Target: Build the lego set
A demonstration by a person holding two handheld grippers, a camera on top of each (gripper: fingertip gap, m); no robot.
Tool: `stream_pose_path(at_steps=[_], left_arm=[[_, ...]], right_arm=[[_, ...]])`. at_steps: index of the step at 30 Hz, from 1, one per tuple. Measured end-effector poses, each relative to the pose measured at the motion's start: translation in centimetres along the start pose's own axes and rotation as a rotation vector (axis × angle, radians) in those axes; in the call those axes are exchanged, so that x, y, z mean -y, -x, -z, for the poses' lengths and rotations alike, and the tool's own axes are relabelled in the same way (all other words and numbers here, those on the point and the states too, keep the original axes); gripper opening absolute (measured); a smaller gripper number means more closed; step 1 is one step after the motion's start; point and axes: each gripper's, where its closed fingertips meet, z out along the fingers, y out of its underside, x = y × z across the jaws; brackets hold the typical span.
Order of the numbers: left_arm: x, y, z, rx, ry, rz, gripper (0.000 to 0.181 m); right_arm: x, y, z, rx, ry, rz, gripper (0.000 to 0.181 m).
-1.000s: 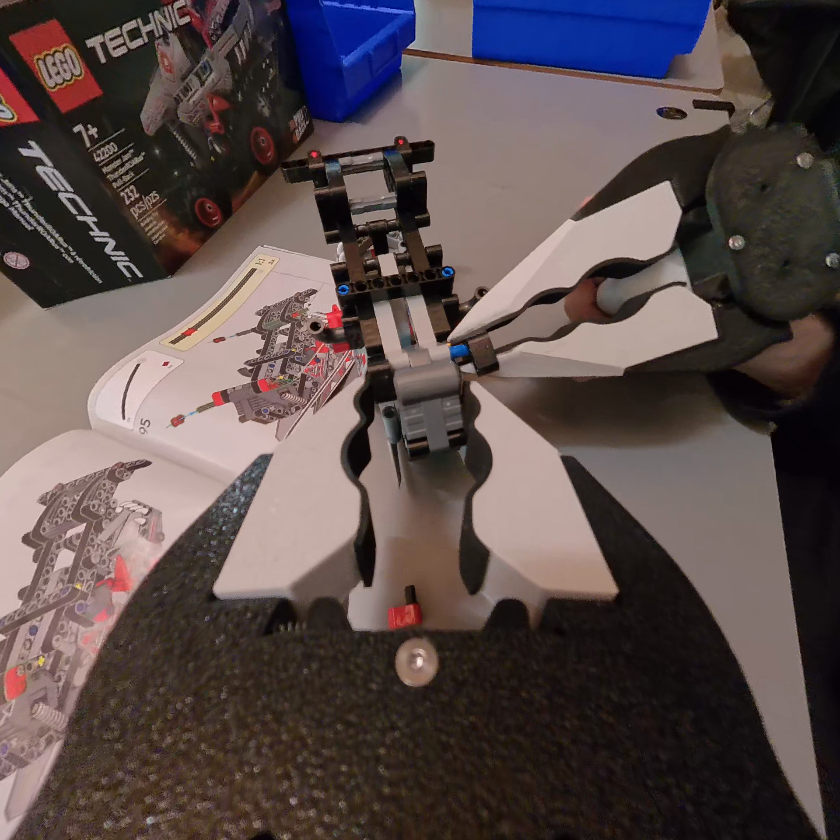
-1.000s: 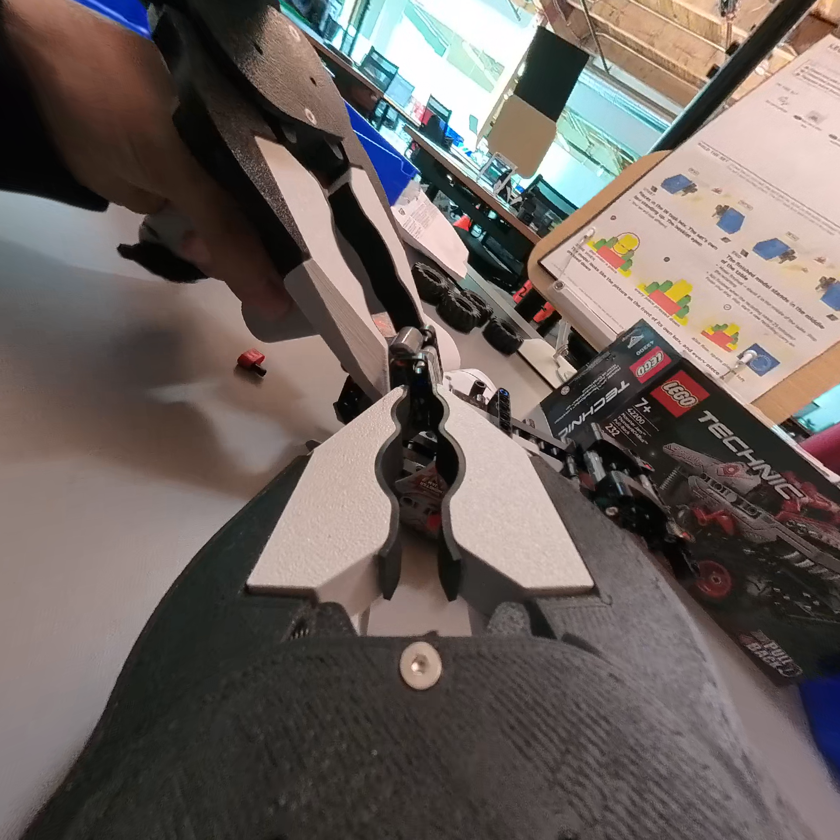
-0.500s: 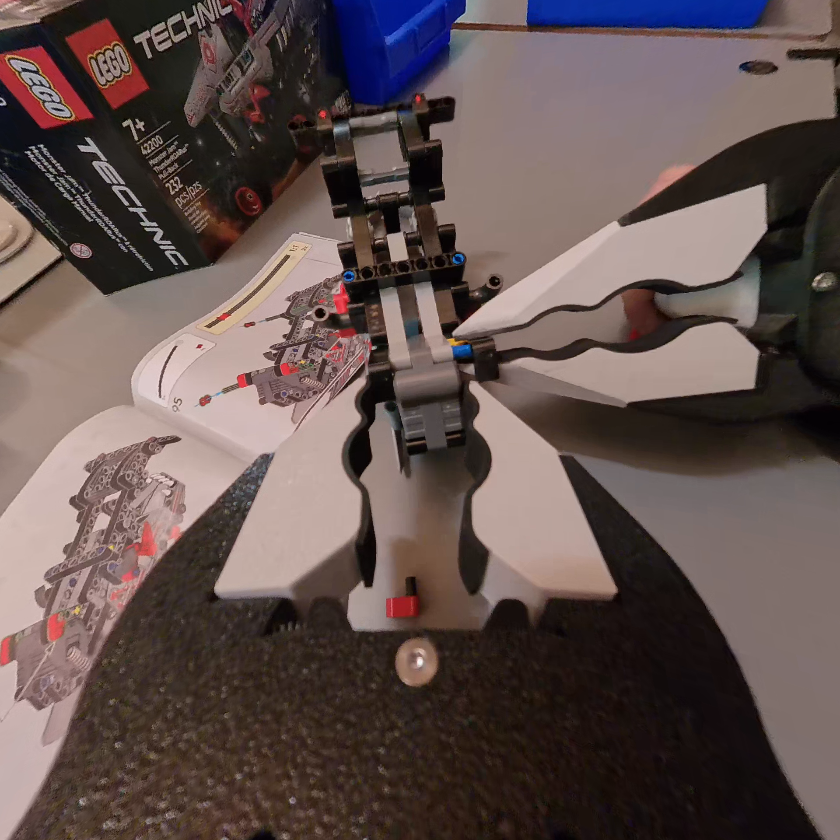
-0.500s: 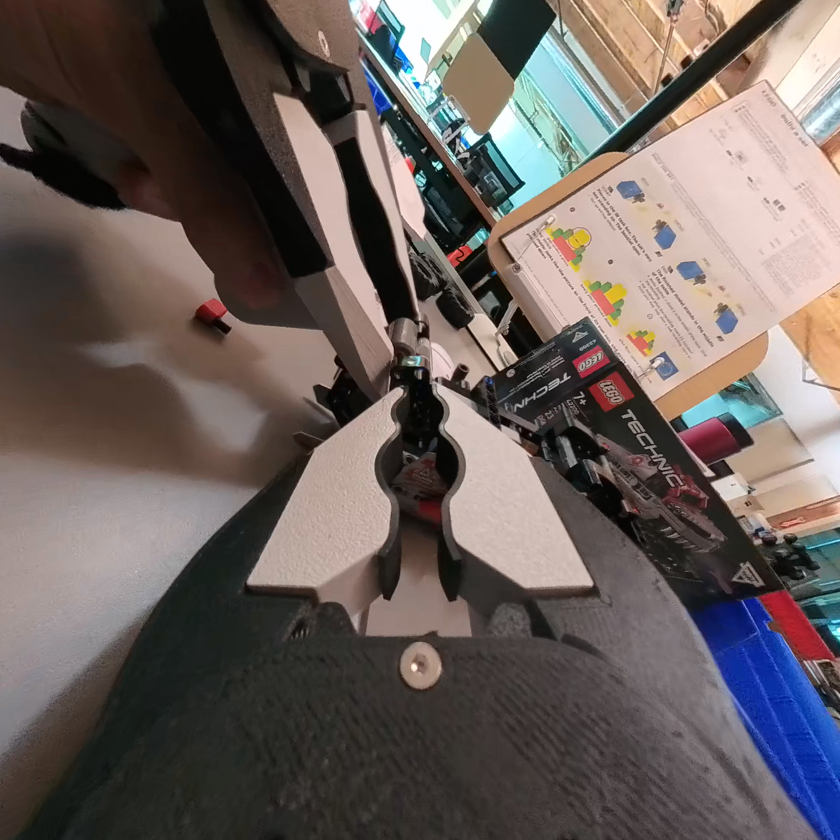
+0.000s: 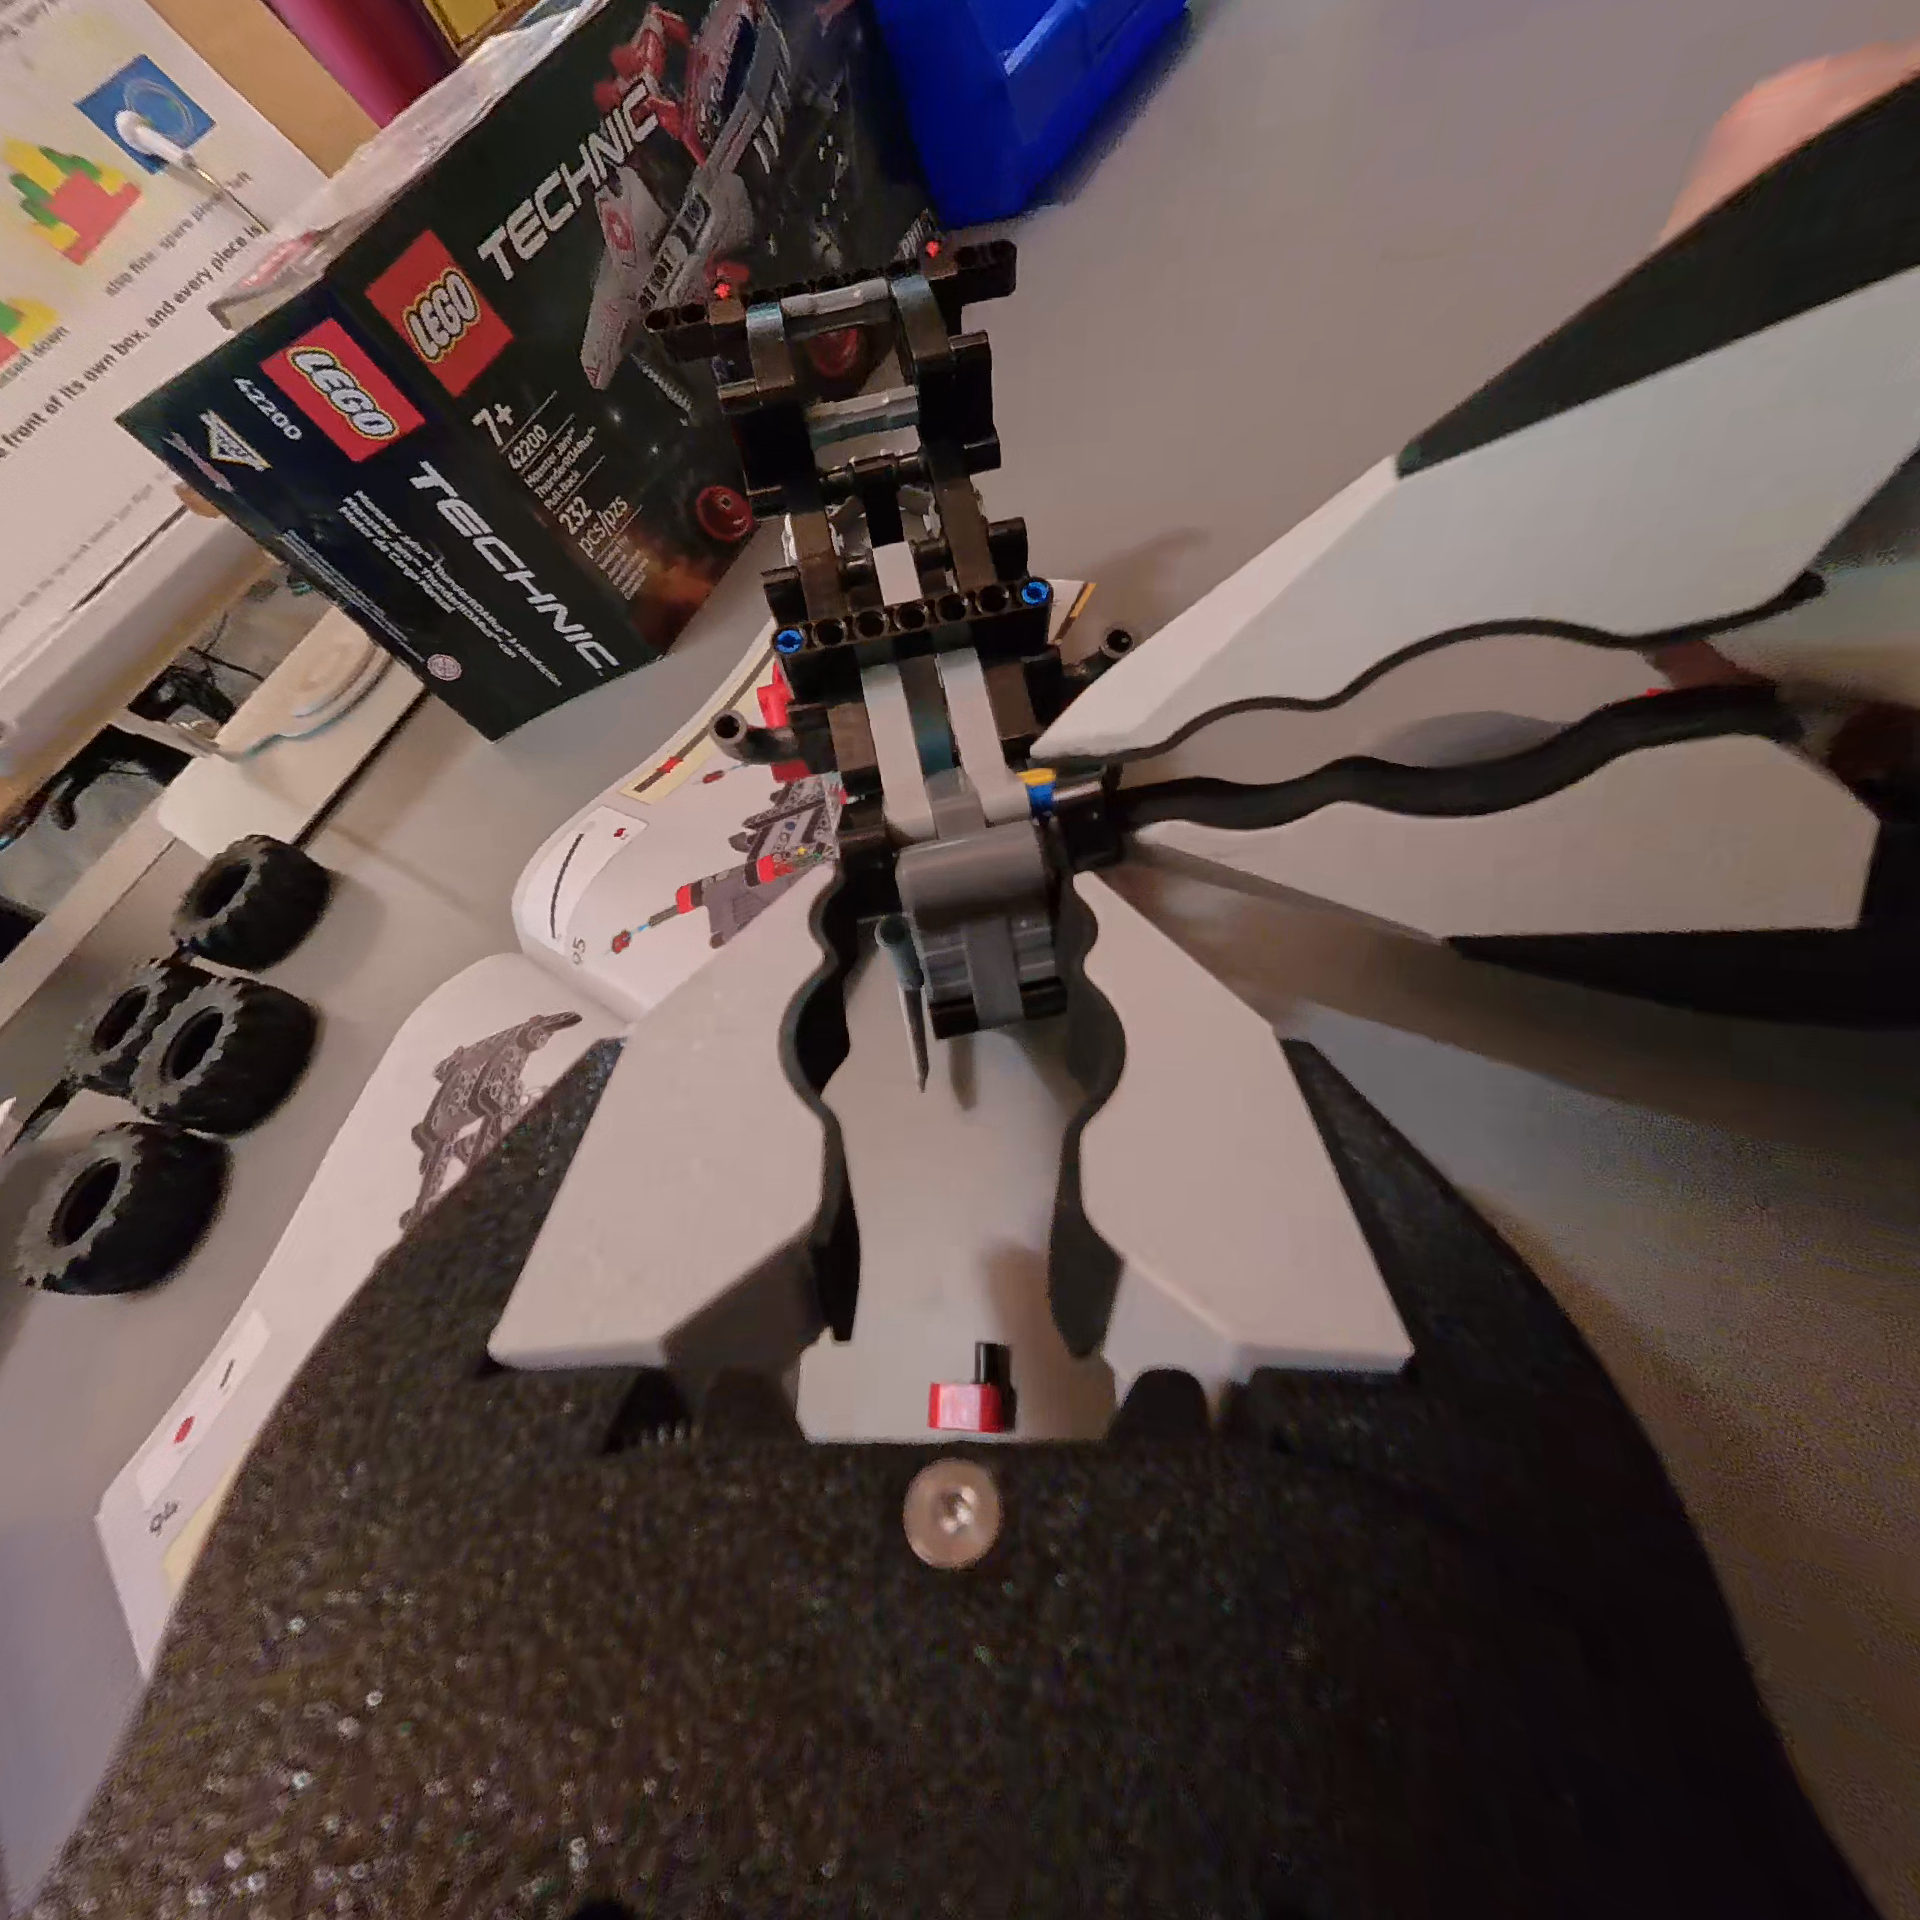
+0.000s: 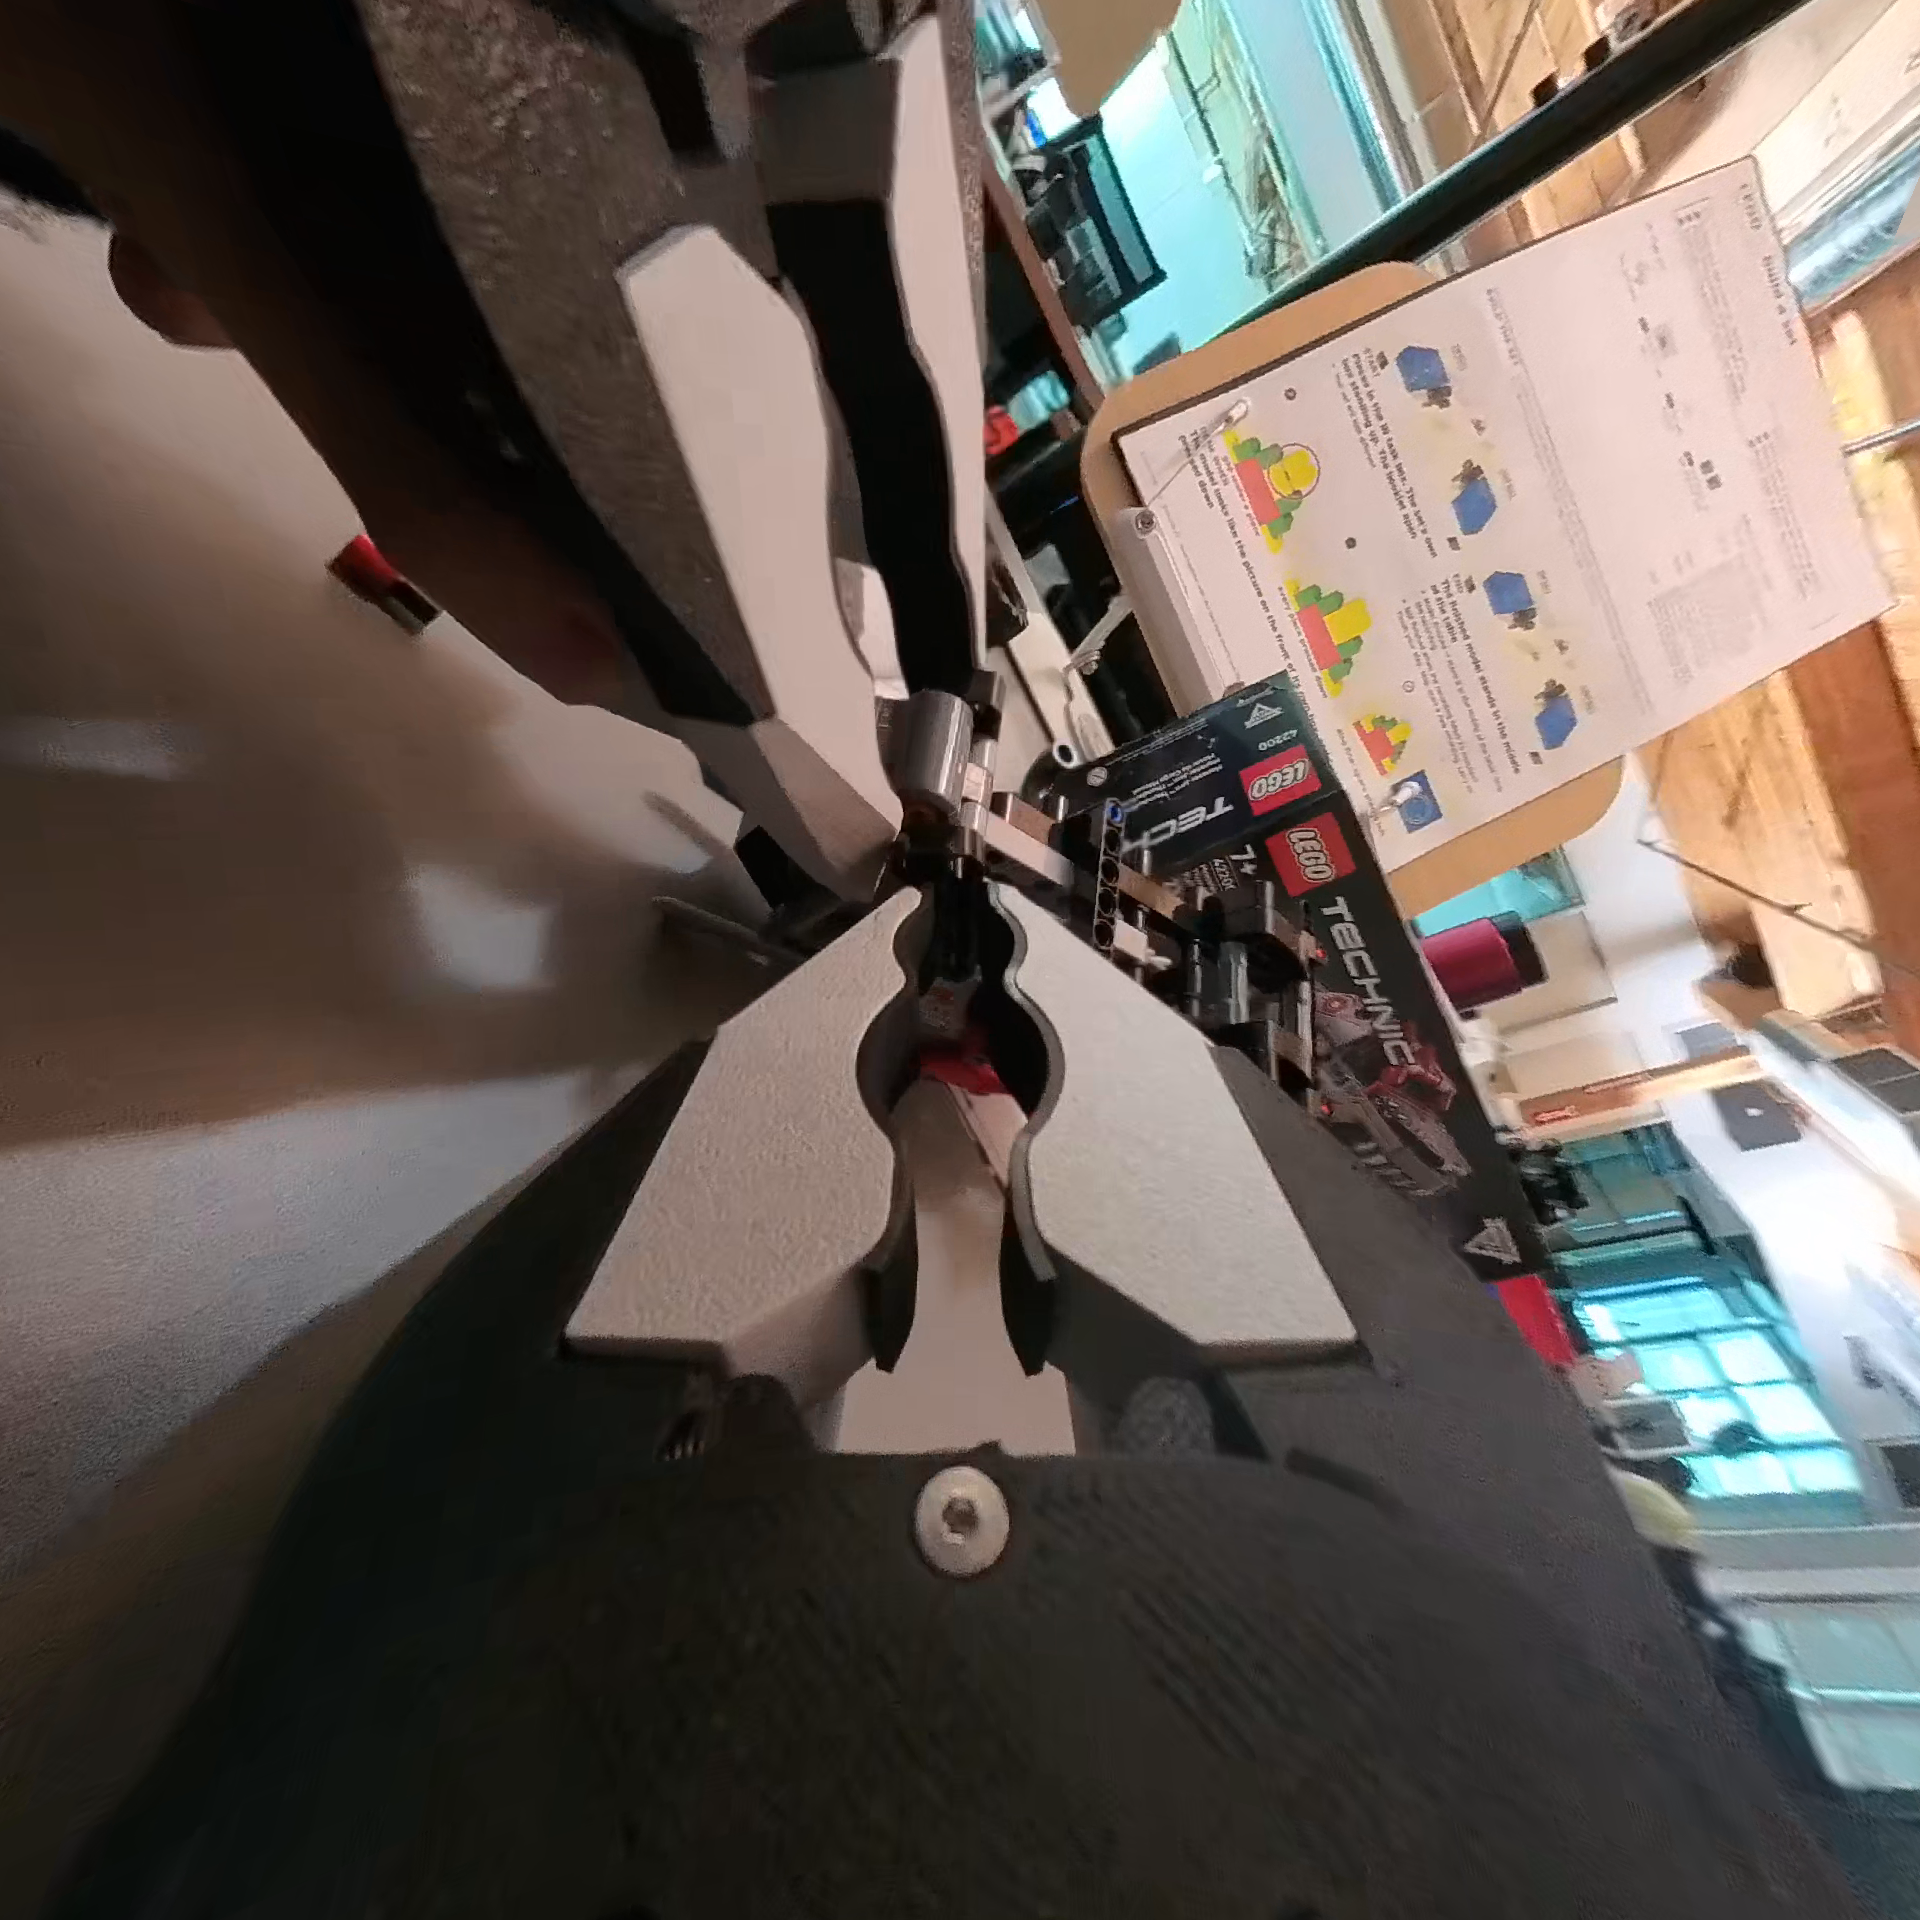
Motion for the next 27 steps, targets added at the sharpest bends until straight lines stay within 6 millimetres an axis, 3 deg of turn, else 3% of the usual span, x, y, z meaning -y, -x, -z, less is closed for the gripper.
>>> stream_pose_path(at_steps=[5,18,24,27], left_arm=[[-0.2,0.5,-0.1,-0.069,-0.040,0.101,0.035],[-0.6,1.0,-0.2,-0.072,-0.035,0.208,0.035],[-0.6,1.0,-0.2,-0.072,-0.032,0.214,0.035],[-0.6,1.1,-0.2,-0.076,-0.035,0.220,0.035]], right_arm=[[0.4,0.1,-0.8,0.129,-0.058,-0.063,0.005],[0.8,0.1,-1.8,0.100,-0.095,-0.070,0.006],[1.0,-0.5,-1.5,0.085,-0.119,-0.103,0.022],[1.2,-0.6,-1.0,0.098,-0.147,-0.124,0.016]])
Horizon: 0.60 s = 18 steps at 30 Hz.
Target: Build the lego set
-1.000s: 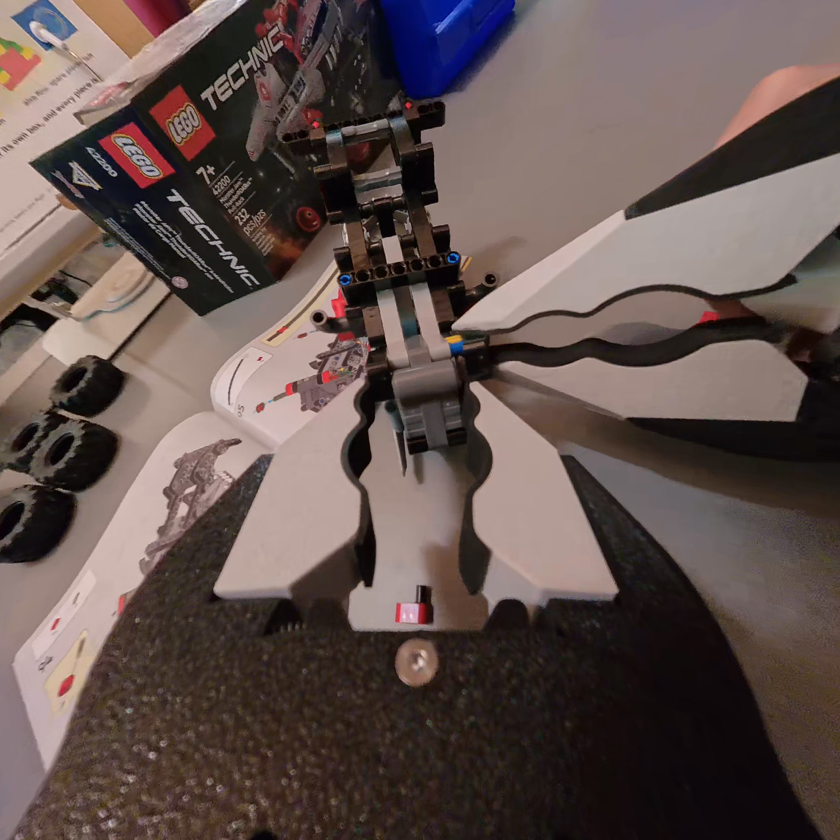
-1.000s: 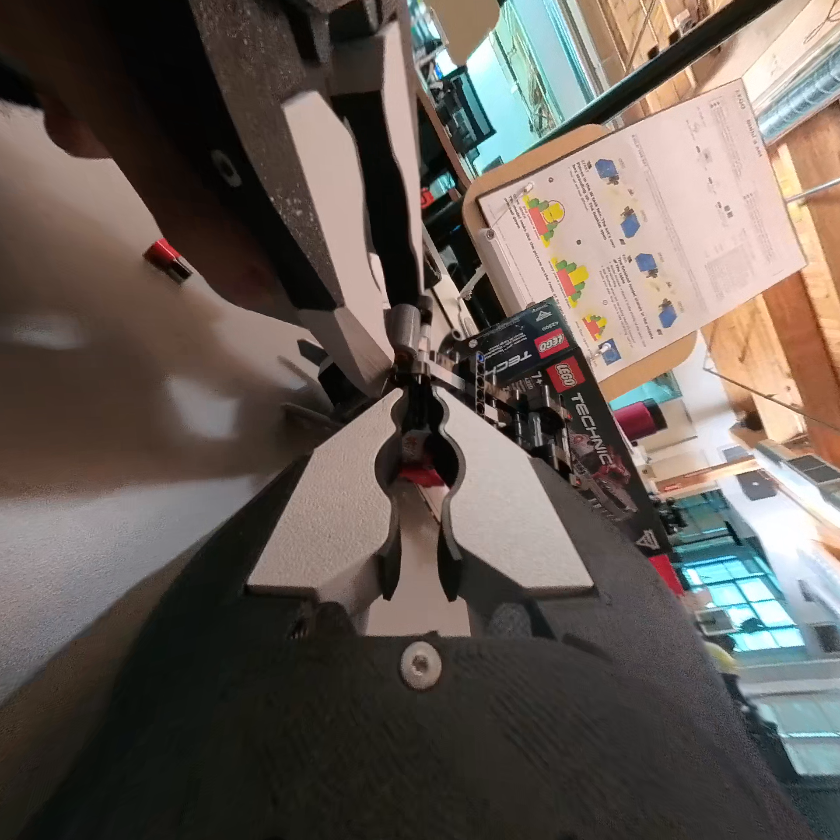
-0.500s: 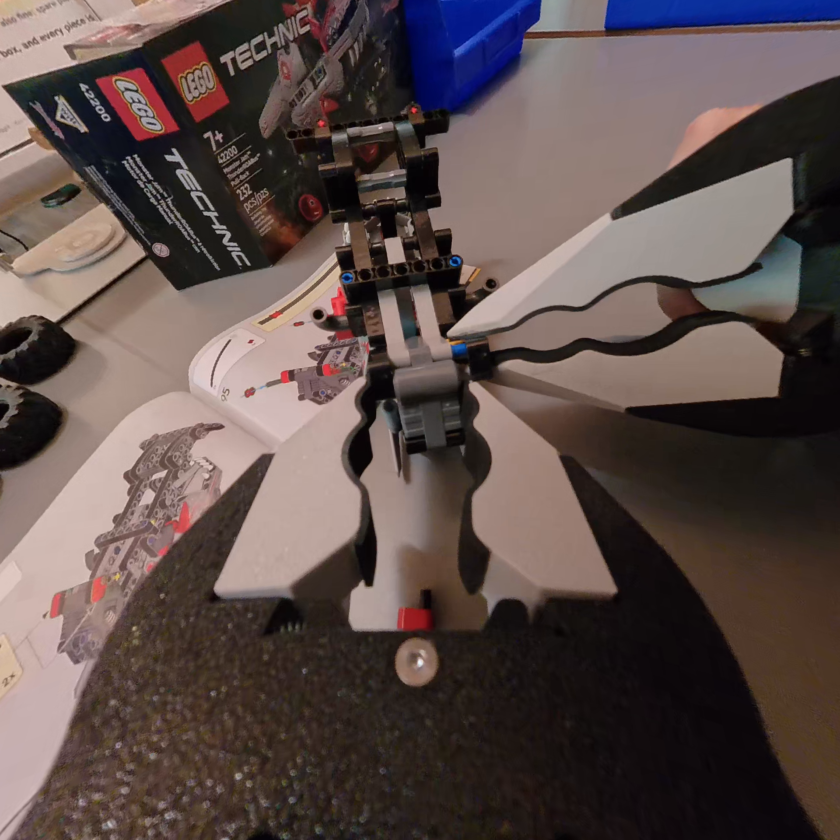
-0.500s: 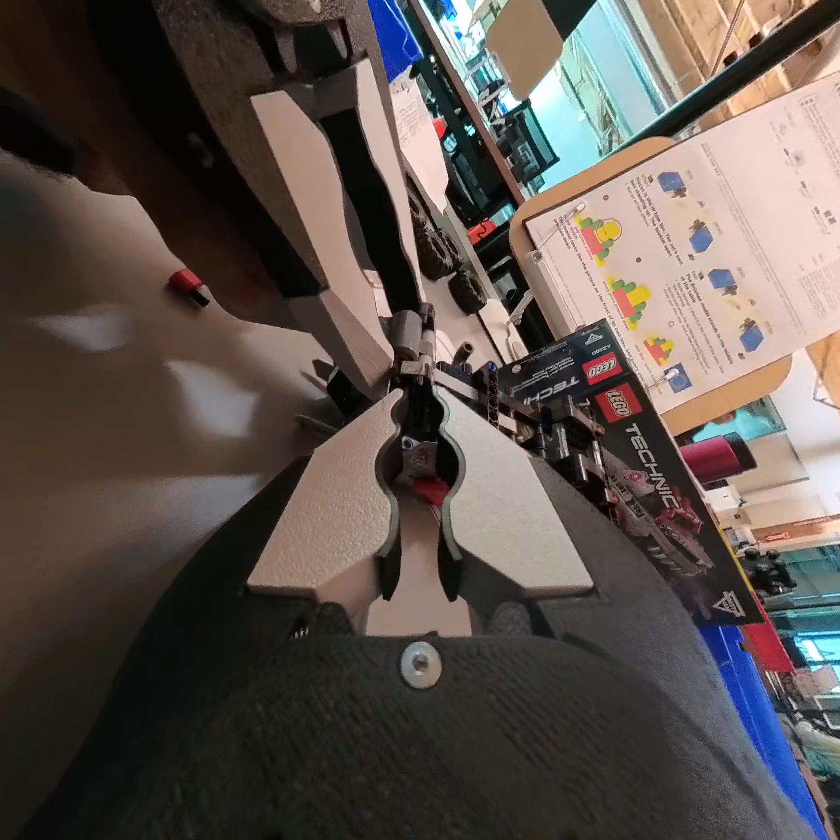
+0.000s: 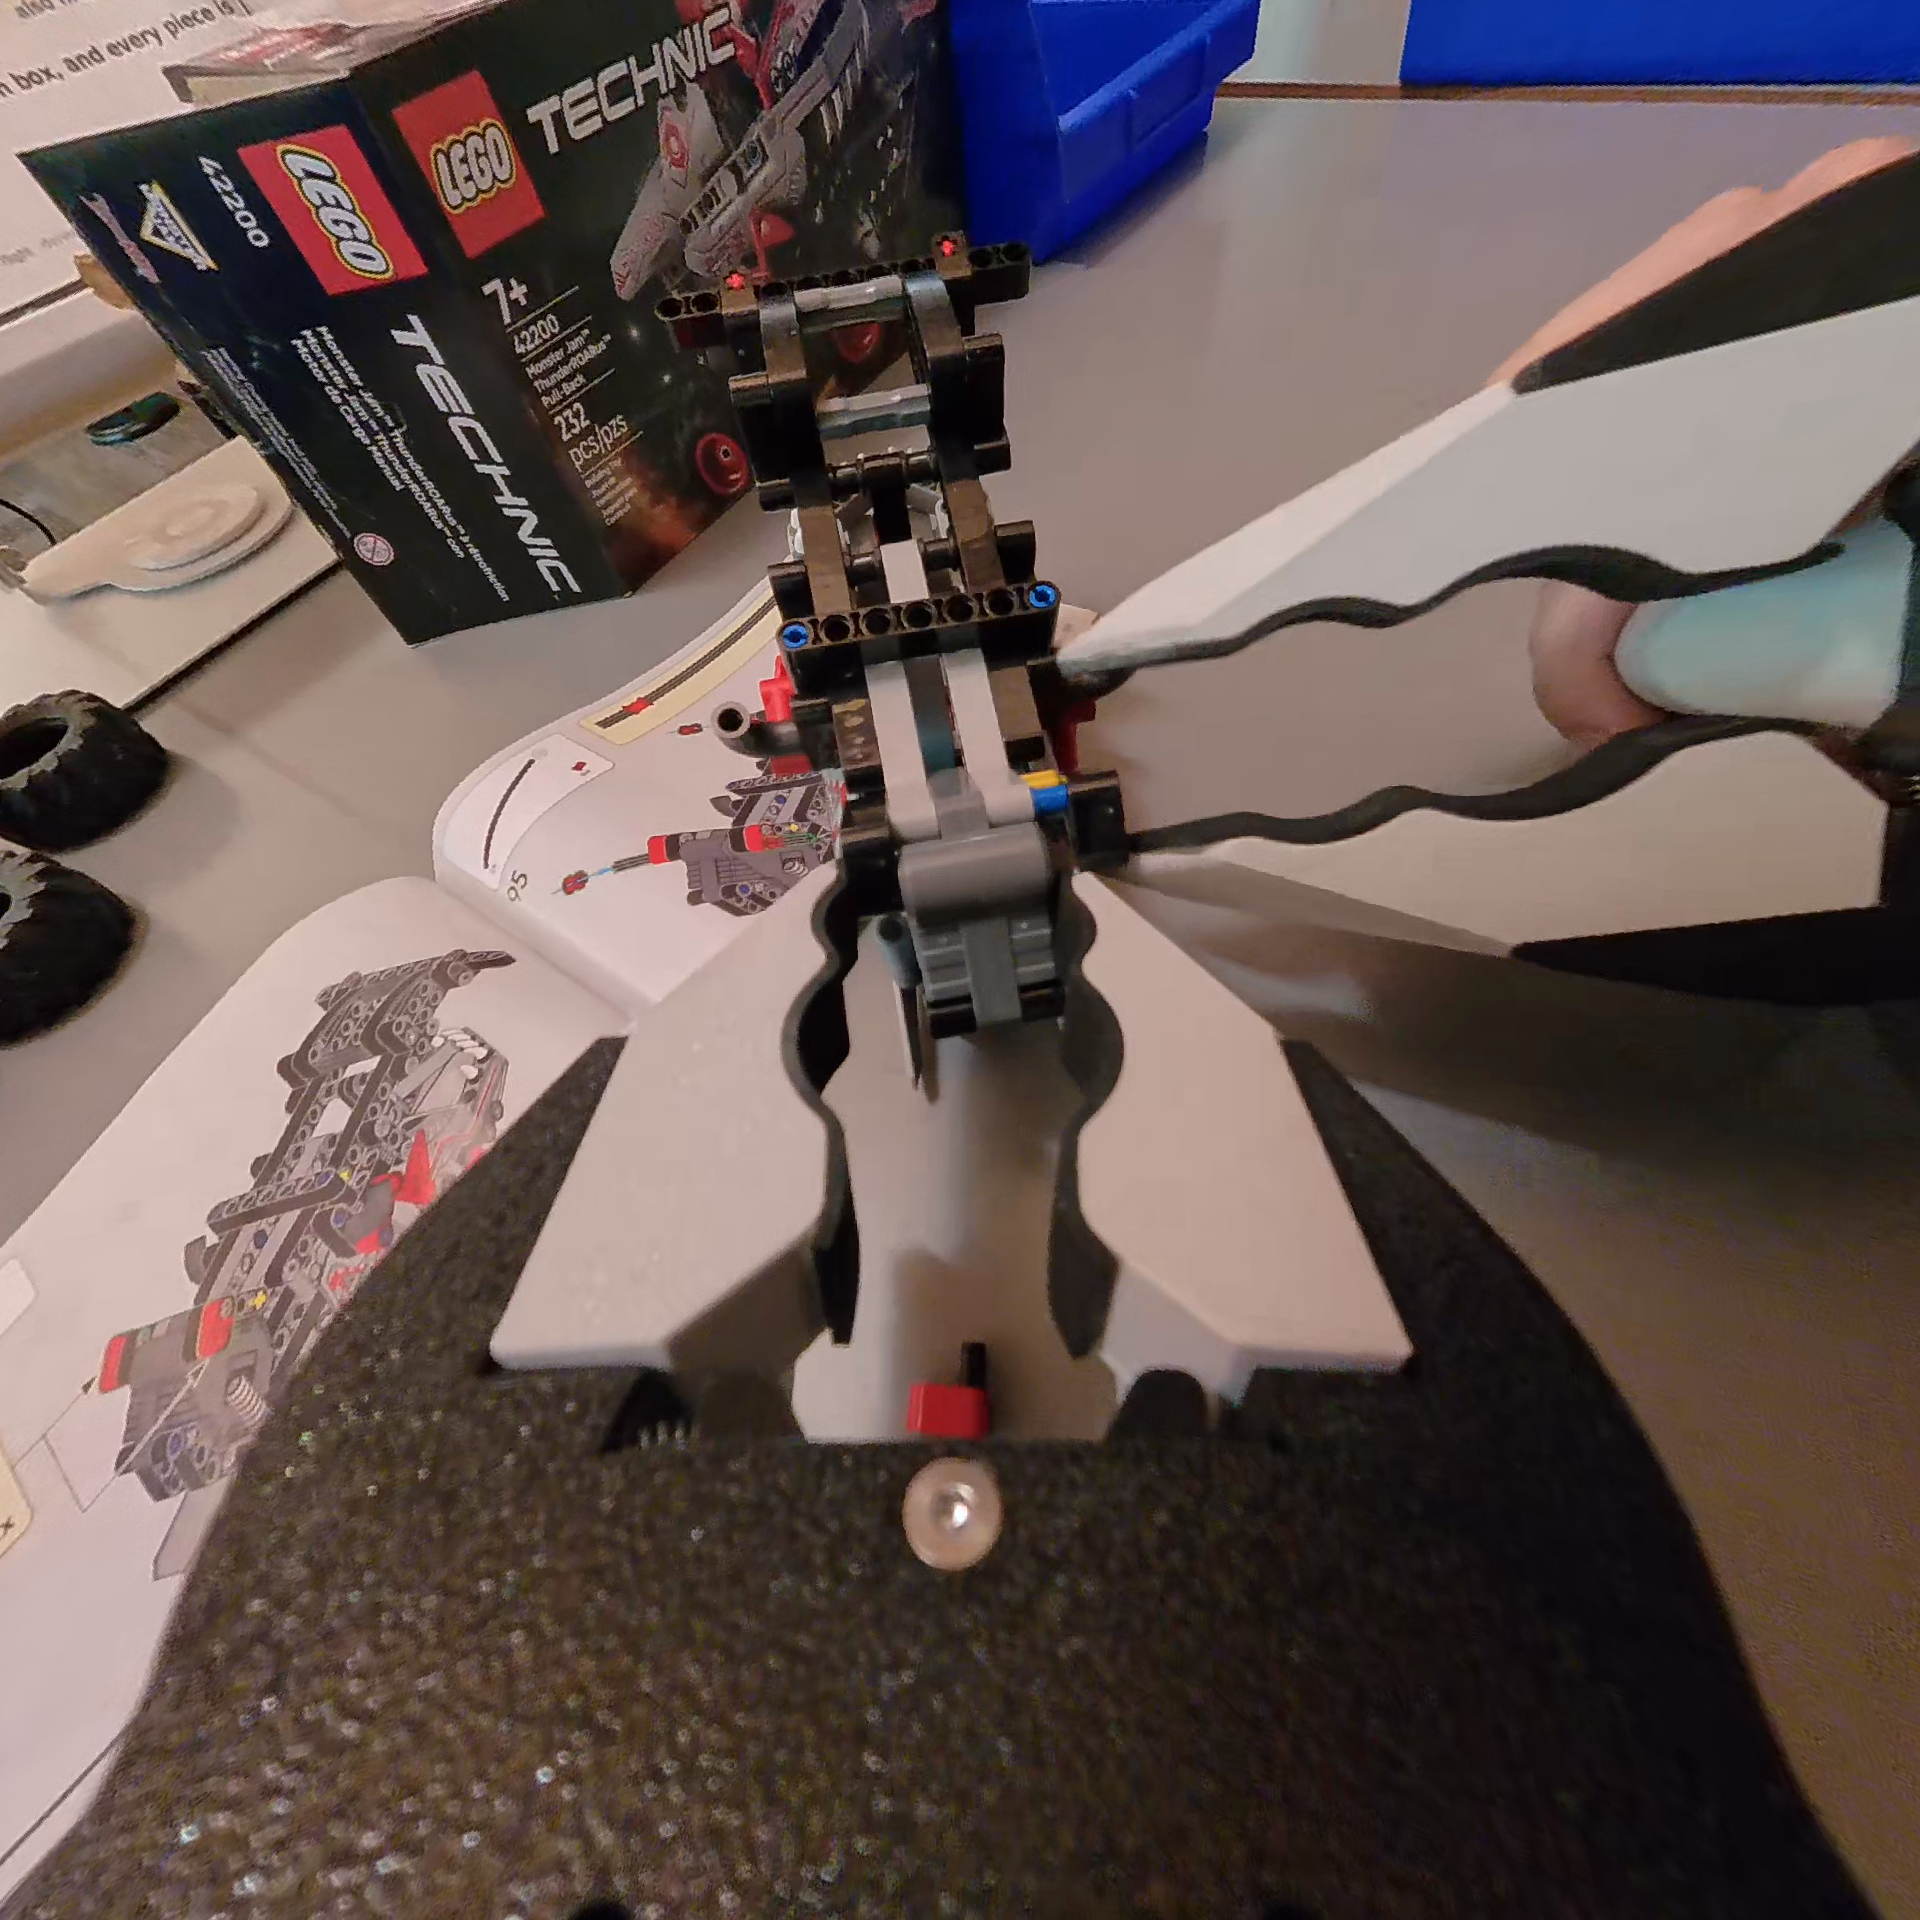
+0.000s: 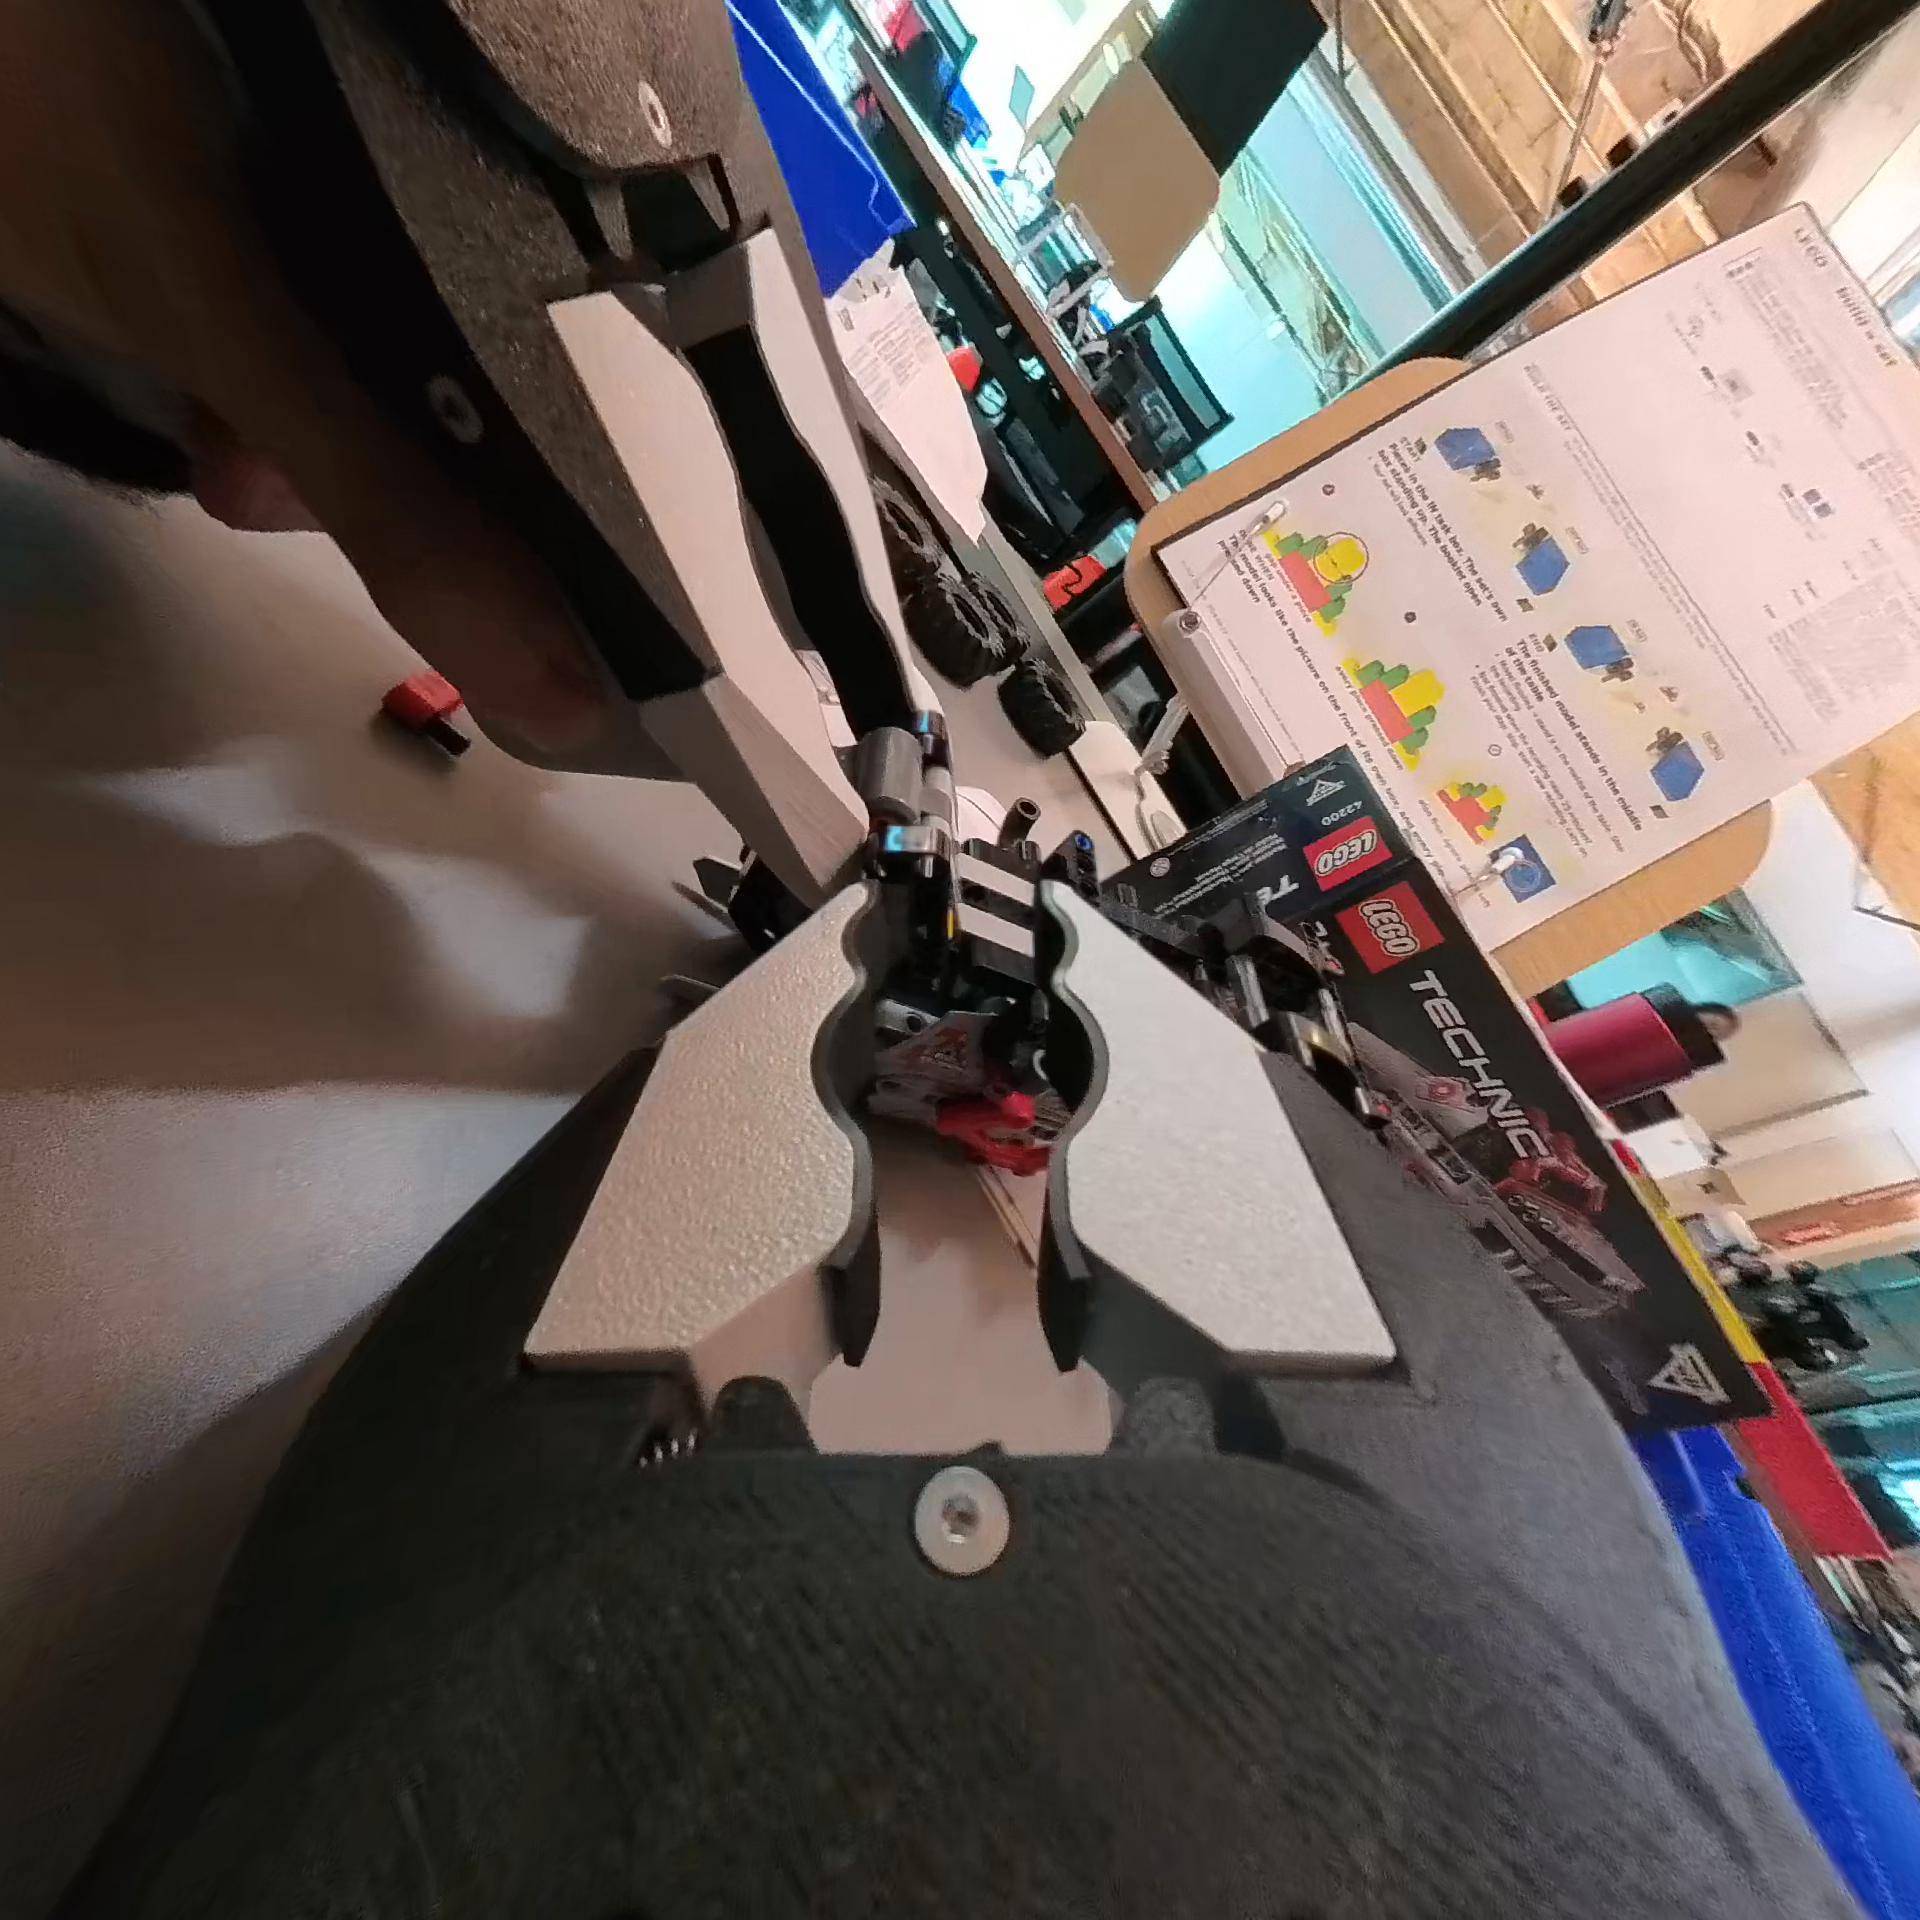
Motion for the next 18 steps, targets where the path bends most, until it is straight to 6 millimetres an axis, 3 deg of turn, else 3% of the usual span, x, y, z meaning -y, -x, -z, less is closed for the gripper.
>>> stream_pose_path(at_steps=[5,18], left_arm=[[0.05,-0.05,0.00,-0.004,-0.010,-0.005,0.035],[-0.12,0.18,0.14,-0.010,0.002,-0.004,0.035]], right_arm=[[-0.33,0.58,-0.08,0.034,-0.005,0.009,0.006],[-0.20,0.71,-0.09,0.132,-0.027,-0.021,0.006]])
